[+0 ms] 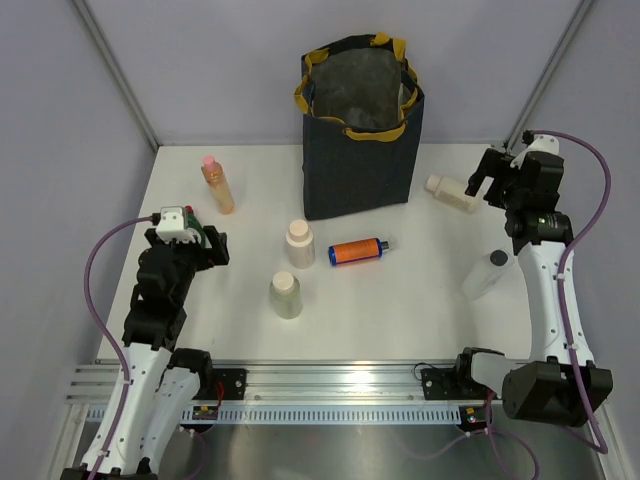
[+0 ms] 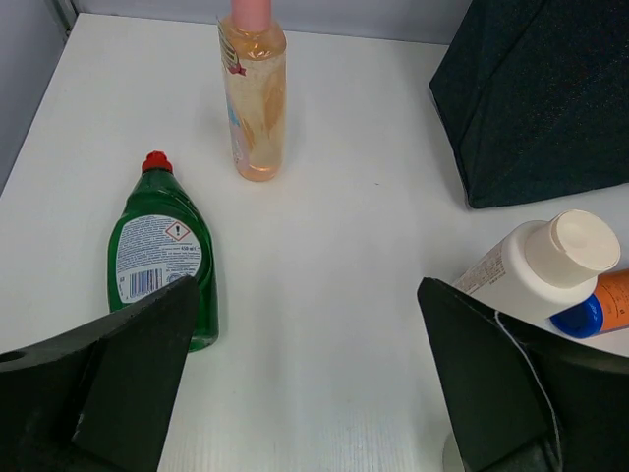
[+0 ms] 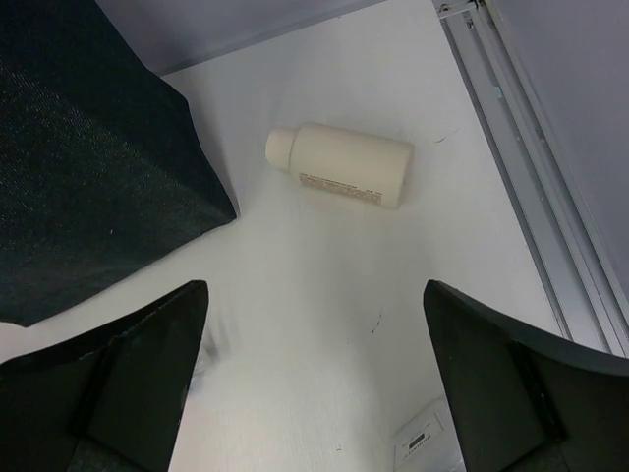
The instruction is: Place the personal care products into the canvas bag
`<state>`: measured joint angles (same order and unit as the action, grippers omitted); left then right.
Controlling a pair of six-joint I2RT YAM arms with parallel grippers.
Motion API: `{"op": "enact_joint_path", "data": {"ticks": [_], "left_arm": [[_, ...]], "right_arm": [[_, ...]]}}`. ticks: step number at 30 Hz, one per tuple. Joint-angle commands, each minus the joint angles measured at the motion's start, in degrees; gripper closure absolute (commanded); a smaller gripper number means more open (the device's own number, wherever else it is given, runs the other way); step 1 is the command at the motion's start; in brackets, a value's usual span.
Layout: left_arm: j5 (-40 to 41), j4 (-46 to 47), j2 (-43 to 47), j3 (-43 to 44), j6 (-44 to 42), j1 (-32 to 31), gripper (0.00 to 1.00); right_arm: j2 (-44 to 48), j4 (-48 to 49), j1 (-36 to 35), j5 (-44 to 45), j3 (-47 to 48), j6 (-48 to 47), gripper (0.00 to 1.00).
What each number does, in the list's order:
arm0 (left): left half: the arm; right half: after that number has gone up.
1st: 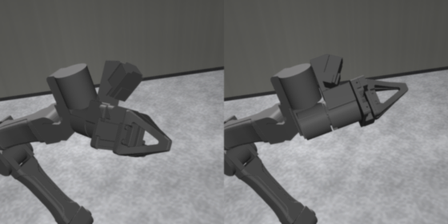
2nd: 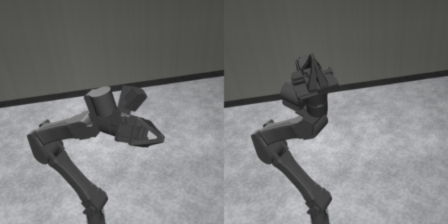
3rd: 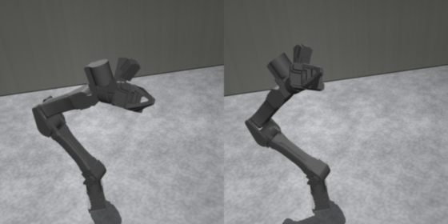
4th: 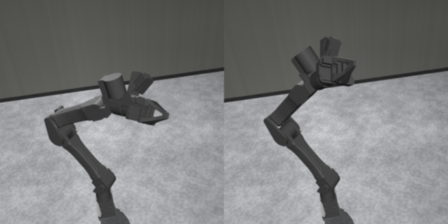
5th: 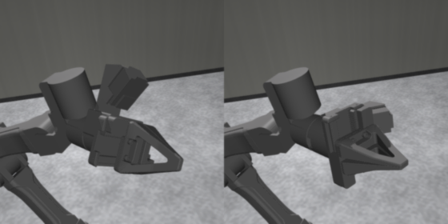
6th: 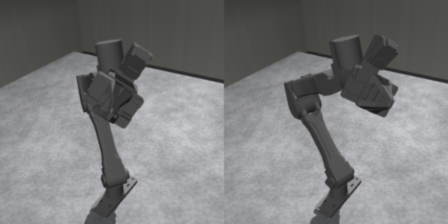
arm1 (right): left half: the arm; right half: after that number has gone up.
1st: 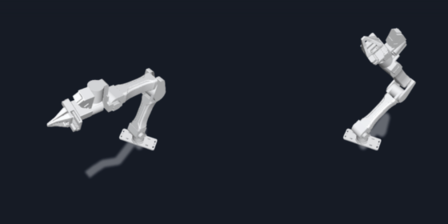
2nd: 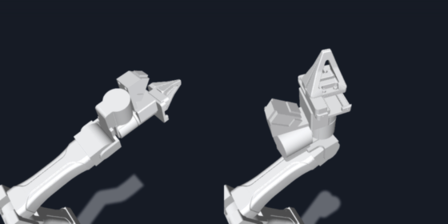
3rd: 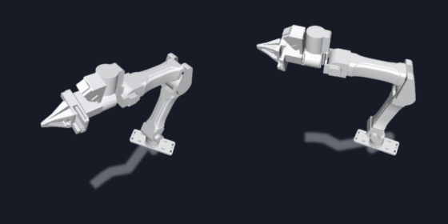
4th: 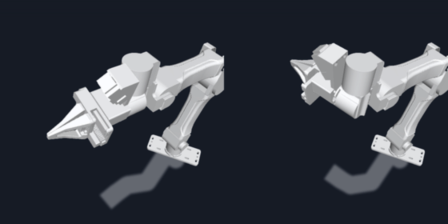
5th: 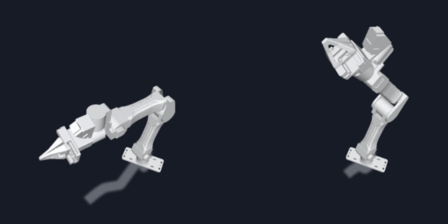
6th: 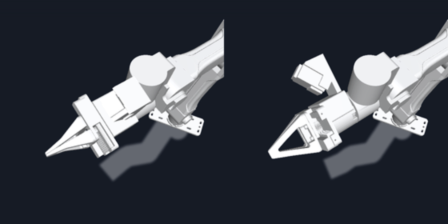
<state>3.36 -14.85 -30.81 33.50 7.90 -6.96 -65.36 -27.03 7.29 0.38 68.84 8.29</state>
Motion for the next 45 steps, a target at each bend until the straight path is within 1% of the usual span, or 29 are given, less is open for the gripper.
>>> {"op": "enact_joint_path", "data": {"ticks": [1,3,4,5,6,7,8,9,10,11,12,13,14,15,17,21,22,26,27,31,39,42,45], "left_arm": [[-1.3,3.5,0.0,1.0,-1.1,-0.2,0.01],[-1.4,3.6,-0.3,1.0,-1.1,-0.2,0.01],[-1.5,3.6,-0.4,1.0,-1.1,-0.2,0.01],[-1.6,3.6,-0.7,1.0,-1.1,-0.2,0.01],[-1.8,3.6,-0.9,1.0,-1.1,-0.2,0.01],[-1.9,3.5,-1.1,1.1,-1.2,-0.2,0.01],[-2.0,3.5,-1.2,1.1,-1.2,-0.2,0.01],[-2.1,3.5,-1.4,1.1,-1.2,-0.2,0.01],[-2.2,3.4,-1.4,1.2,-1.2,-0.2,0.01],[-2.3,3.4,-1.5,1.3,-1.3,-0.2,0.01],[-2.4,3.4,-1.6,1.2,-1.3,-0.2,0.01],[-2.4,3.4,-1.7,1.2,-1.4,-0.2,0.01],[-2.4,3.3,-1.6,1.1,-1.4,-0.2,0.01],[-2.5,3.4,-1.7,1.0,-1.4,-0.2,0.01],[-2.7,3.8,-2.2,0.9,-1.5,-0.2,0.01],[-3.0,3.5,-3.6,1.6,-1.9,-0.2,0.01],[-3.0,3.1,-3.8,1.7,-2.0,-0.2,0.01],[-4.7,3.2,-2.9,1.2,-2.1,-0.2,0.01],[-4.6,3.2,-2.5,1.1,-2.2,-0.2,0.01],[-4.1,3.4,-2.8,1.1,-2.5,-0.2,0.01],[-4.0,3.7,-2.9,1.1,-2.5,-0.2,0.01],[-4.1,3.7,-2.6,1.1,-2.6,-0.2,0.01],[-3.8,3.7,-2.3,1.0,-2.7,-0.2,0.01]], "right_arm": [[-2.4,1.8,-0.2,-4.1,3.8,-2.8,0.0],[-2.9,-1.6,-0.3,-13.3,4.9,-14.3,0.01],[-3.5,-3.9,-0.6,-27.0,5.9,-20.4,0.0],[-4.2,-14.3,-1.3,-33.5,7.3,-36.0,0.01],[-5.3,-20.3,-3.0,-36.7,9.1,-43.0,0.0],[-7.4,-24.3,-7.3,-37.6,11.9,-48.1,0.01],[-8.2,-27.4,-10.1,-38.5,12.6,-55.2,0.0],[-9.0,-34.2,-11.2,-40.8,13.2,-60.4,0.01],[-9.9,-36.6,-12.3,-47.0,13.5,-65.5,0.01],[-10.2,-38.4,-12.5,-49.7,13.2,-73.7,0.0],[-10.8,-41.7,-12.9,-51.9,12.9,-78.2,0.0],[-11.5,-43.3,-14.4,-54.0,13.0,-83.0,0.0],[-12.4,-44.7,-15.3,-54.0,13.4,-90.1,0.0],[-13.6,-45.8,-16.2,-53.5,13.9,-92.0,0.01],[-17.6,-44.4,-19.5,-49.8,15.8,-93.8,0.0],[-23.3,-36.4,-25.0,-41.4,15.6,-90.6,0.0],[-25.6,-35.4,-25.9,-39.2,15.7,-90.4,0.0],[-32.2,-31.1,-30.3,-35.0,17.6,-86.9,0.0],[-34.8,-28.7,-31.9,-33.8,18.0,-86.0,0.0],[-40.1,-23.5,-35.5,-25.0,18.9,-82.6,0.0],[-47.7,-20.0,-38.8,-19.6,19.8,-77.5,0.01],[-51.2,-19.2,-39.2,-17.7,22.0,-74.3,0.01],[-53.3,-20.5,-39.1,-16.0,24.1,-74.0,0.04]]}}
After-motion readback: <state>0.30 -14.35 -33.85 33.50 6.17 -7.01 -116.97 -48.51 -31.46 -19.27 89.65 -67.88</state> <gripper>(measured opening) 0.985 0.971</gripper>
